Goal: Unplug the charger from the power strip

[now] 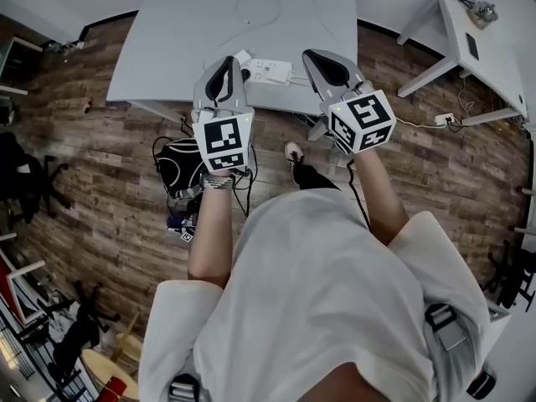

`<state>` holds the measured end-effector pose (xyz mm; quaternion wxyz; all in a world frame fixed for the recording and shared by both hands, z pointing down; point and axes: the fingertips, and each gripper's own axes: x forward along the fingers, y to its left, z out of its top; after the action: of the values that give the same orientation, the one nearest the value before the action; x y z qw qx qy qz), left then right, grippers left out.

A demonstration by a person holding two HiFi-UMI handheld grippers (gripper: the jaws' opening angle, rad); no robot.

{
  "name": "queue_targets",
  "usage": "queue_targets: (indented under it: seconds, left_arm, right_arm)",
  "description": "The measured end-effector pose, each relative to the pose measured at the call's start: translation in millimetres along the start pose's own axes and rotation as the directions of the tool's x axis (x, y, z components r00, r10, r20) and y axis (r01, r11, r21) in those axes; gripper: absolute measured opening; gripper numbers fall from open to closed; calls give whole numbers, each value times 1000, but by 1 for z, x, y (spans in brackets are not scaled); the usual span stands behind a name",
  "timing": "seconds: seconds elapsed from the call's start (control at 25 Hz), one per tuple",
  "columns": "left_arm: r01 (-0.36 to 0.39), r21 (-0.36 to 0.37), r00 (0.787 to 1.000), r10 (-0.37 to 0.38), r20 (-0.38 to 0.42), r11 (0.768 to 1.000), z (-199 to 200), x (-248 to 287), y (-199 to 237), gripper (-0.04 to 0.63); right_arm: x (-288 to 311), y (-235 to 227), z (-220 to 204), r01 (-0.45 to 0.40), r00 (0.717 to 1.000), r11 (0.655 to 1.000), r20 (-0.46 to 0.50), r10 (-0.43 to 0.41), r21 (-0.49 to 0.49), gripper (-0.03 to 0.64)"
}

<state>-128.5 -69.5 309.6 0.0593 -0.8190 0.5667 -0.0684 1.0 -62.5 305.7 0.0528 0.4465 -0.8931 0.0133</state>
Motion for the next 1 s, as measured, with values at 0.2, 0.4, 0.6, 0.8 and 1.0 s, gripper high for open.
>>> queue_targets:
  seconds: [0.2,0.4,0.6,0.8,1.0]
  left_arm:
    - [-6,11,1000,6,15,1000,9,3,5,5]
    - [-2,15,1000,2,23,1000,14,4,4,5]
    - [2,13,1000,-2,19,1000,13,5,3,5]
    - [2,7,1000,-2,10,1000,9,4,3,5]
    - [9,1,1000,-9,0,1000,5,5,0,5]
  right_arm:
    - [3,-3,8,3,1000,1000,5,-3,-8,0]
    - [4,-3,11,0,1000,999,4,0,-32,0]
    - [4,-4,9,2,1000,999,-3,-2,-42,0]
    - [3,-4,6,-1,1000,999,-4,1,-32,0]
    - [2,-5,2,0,1000,1000,-11,0,-24,0]
